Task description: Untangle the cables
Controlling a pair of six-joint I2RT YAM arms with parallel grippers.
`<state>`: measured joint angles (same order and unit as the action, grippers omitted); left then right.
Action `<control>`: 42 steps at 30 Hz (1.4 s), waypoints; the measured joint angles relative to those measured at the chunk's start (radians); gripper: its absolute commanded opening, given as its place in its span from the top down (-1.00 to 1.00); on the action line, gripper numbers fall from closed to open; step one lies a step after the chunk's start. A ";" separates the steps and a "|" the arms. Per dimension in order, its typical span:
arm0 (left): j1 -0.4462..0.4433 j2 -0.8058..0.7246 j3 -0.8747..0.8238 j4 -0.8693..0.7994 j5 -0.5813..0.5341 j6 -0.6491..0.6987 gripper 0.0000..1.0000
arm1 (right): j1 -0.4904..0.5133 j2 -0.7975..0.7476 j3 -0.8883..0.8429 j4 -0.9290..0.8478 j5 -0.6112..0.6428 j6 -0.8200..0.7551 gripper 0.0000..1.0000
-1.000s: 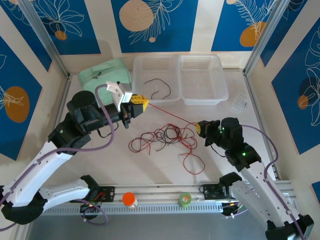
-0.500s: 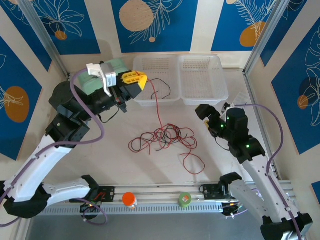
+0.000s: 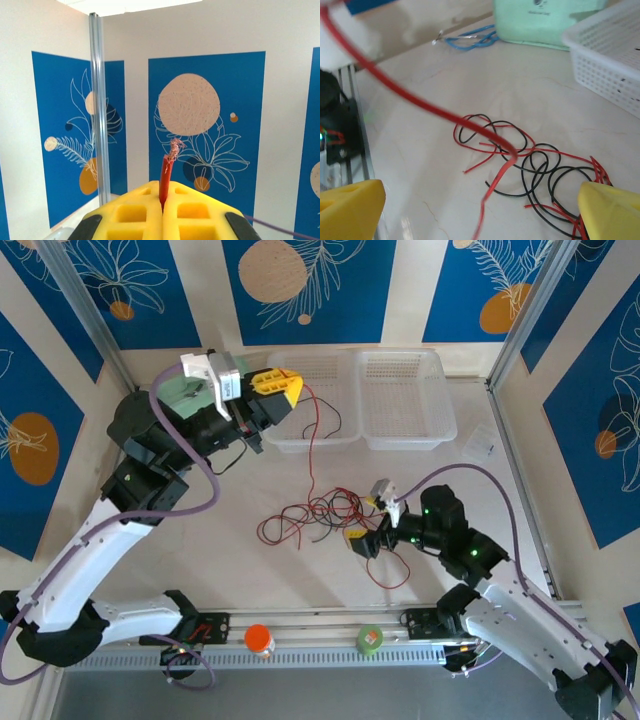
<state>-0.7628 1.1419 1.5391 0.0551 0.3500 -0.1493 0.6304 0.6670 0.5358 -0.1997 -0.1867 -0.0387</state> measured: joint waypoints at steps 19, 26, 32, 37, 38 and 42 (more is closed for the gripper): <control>0.000 0.169 0.075 0.256 -0.098 0.001 1.00 | 0.077 -0.226 -0.149 0.181 0.332 0.068 -0.98; 0.001 0.383 0.228 0.322 -0.138 0.023 1.00 | 0.087 -0.433 -0.179 0.028 0.459 0.219 -1.00; 0.001 0.397 0.234 0.332 -0.130 0.015 1.00 | 0.085 -0.339 -0.161 0.024 0.517 0.174 -0.98; 0.001 0.391 0.235 0.349 -0.117 0.008 1.00 | 0.083 -0.136 0.055 -0.026 0.567 0.046 -0.98; 0.001 0.391 0.235 0.350 -0.115 0.005 1.00 | 0.083 -0.095 0.117 -0.036 0.577 0.014 -0.98; 0.002 0.391 0.236 0.348 -0.114 0.001 1.00 | 0.086 0.006 0.300 -0.078 0.611 -0.103 -0.98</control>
<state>-0.7612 1.5326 1.7748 0.4030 0.2359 -0.1482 0.7162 0.6727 0.8356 -0.2779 0.4240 -0.1421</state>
